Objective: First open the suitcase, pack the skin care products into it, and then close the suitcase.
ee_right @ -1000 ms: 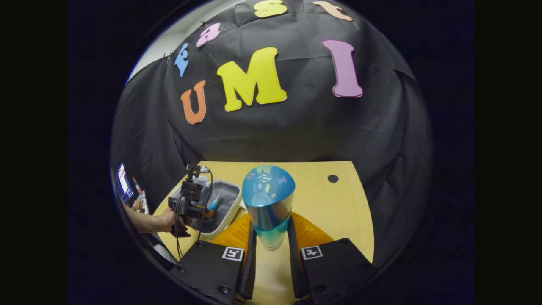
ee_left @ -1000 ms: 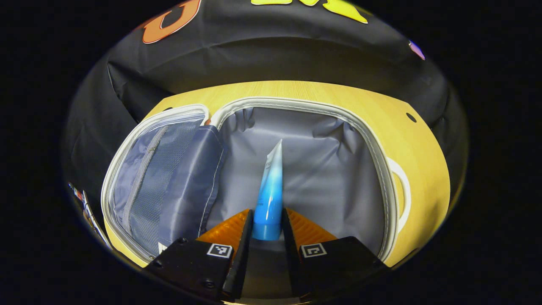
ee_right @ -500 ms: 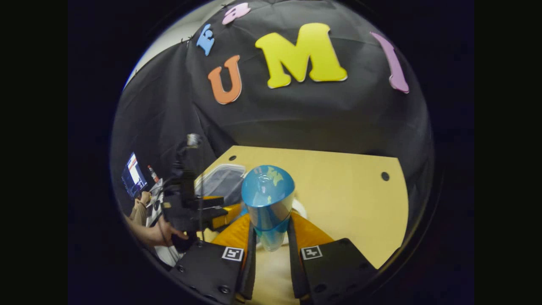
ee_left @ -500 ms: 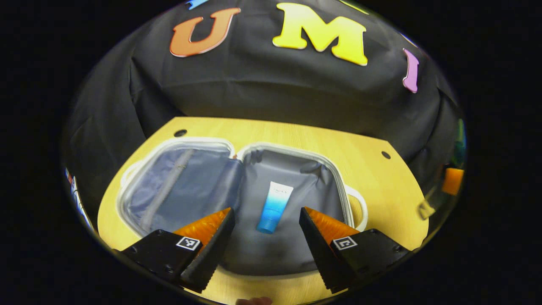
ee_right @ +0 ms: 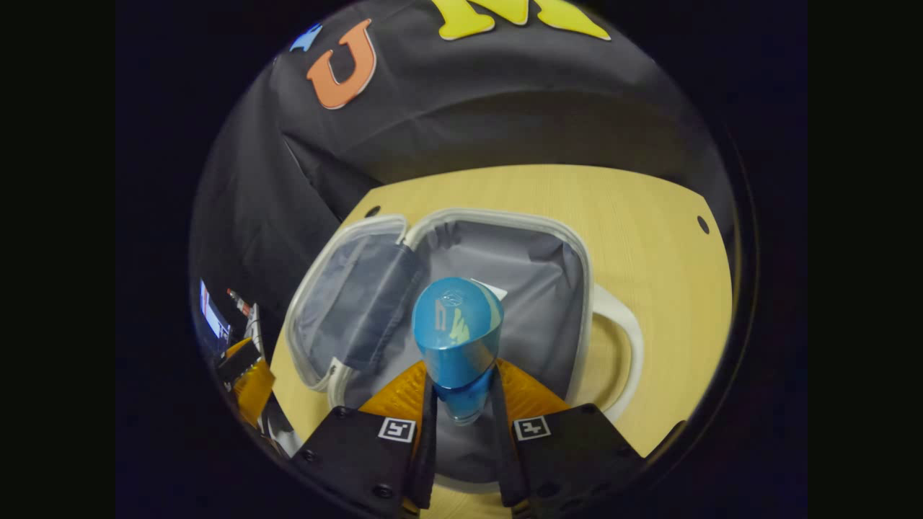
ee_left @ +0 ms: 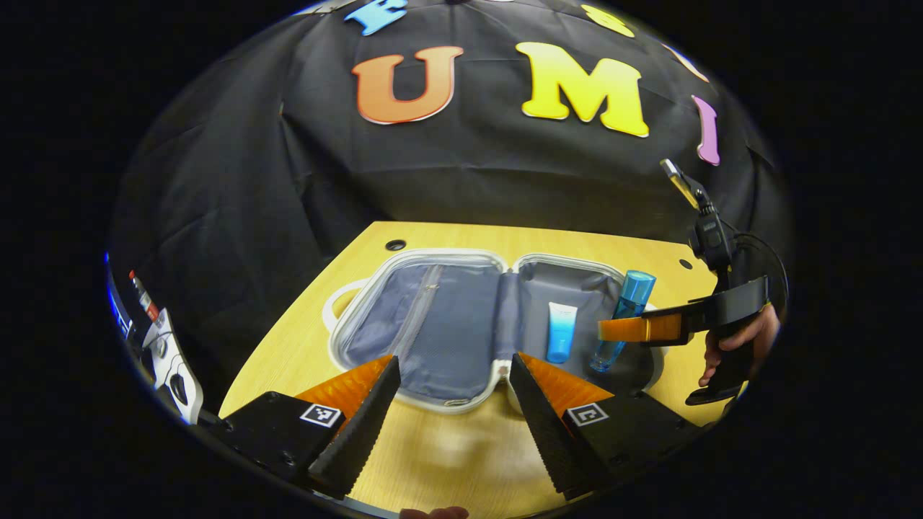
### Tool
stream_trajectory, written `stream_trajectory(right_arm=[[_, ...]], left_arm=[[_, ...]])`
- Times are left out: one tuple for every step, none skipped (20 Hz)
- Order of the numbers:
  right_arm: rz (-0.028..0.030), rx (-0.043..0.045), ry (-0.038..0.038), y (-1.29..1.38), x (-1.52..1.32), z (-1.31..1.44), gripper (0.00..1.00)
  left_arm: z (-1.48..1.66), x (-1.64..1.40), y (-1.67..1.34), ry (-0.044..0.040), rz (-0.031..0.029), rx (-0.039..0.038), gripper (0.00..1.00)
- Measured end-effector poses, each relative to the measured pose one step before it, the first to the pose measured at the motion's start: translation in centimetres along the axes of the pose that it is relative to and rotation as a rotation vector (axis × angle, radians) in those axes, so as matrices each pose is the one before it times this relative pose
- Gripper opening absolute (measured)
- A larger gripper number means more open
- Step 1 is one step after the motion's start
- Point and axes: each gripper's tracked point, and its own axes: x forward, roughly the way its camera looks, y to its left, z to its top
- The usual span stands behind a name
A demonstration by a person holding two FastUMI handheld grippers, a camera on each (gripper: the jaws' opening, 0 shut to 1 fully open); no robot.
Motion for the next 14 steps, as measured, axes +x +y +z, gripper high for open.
stream_trajectory(right_arm=[[-0.00751, 0.02442, 0.02593, -0.150, 0.449, -0.502, 0.33], [-0.00413, 0.02628, -0.02647, 0.119, 0.598, 0.859, 0.33], [-0.01591, -0.00882, -0.00267, -0.397, 0.271, 0.209, 0.33], [-0.01074, -0.01869, -0.00407, -0.103, 0.333, 0.420, 0.33], [-0.00595, 0.00639, -0.00218, 0.034, 0.058, 0.304, 0.33], [-0.00735, 0.02326, 0.00214, -0.058, 0.174, 0.264, 0.33], [-0.00988, 0.03076, 0.00632, -0.159, 0.435, 0.216, 0.33], [-0.01219, 0.03386, 0.00711, -0.149, 0.470, 0.323, 0.33], [-0.01308, 0.03419, 0.00801, -0.226, 0.351, 0.127, 0.34], [-0.01603, 0.02643, 0.01137, -0.124, 0.418, 0.155, 0.34], [-0.01659, 0.01796, 0.00888, -0.212, 0.283, 0.112, 0.34], [-0.01539, 0.01193, 0.00763, -0.112, 0.231, 0.081, 0.34], [-0.01711, 0.00909, 0.00786, -0.166, 0.256, 0.021, 0.34], [-0.01925, 0.00949, 0.01485, -0.269, 0.208, -0.126, 0.34]], left_arm=[[-0.425, 0.045, 0.565, 0.00571, 0.00801, -0.02429, 0.97], [-0.571, 0.112, 0.572, 0.00679, 0.00346, -0.02107, 0.98], [-0.316, 0.030, 0.503, 0.00411, 0.00259, -0.01839, 0.97], [0.083, 0.090, 0.350, -0.00137, 0.00300, -0.00419, 0.98], [0.136, 0.209, 0.323, -0.00326, 0.00480, -0.00100, 0.98], [0.192, 0.068, 0.289, -0.00053, 0.00300, -0.00214, 0.97], [0.266, -0.023, 0.251, -0.00337, 0.00177, -0.00451, 0.97], [0.227, -0.039, -0.080, -0.00526, -0.00319, -0.00595, 0.97], [0.160, 0.006, -0.112, -0.00600, -0.00180, -0.00655, 0.97], [0.157, 0.045, 0.096, -0.00180, -0.00155, -0.00581, 0.97], [0.064, -0.157, -0.042, -0.00236, -0.00176, -0.00392, 0.98], [0.070, 0.066, 0.050, -0.00008, -0.00164, -0.00347, 0.97], [-0.054, -0.109, -0.116, 0.00228, -0.00523, -0.00408, 0.98], [-0.025, 0.058, -0.128, 0.00117, -0.00301, -0.00291, 0.98]])
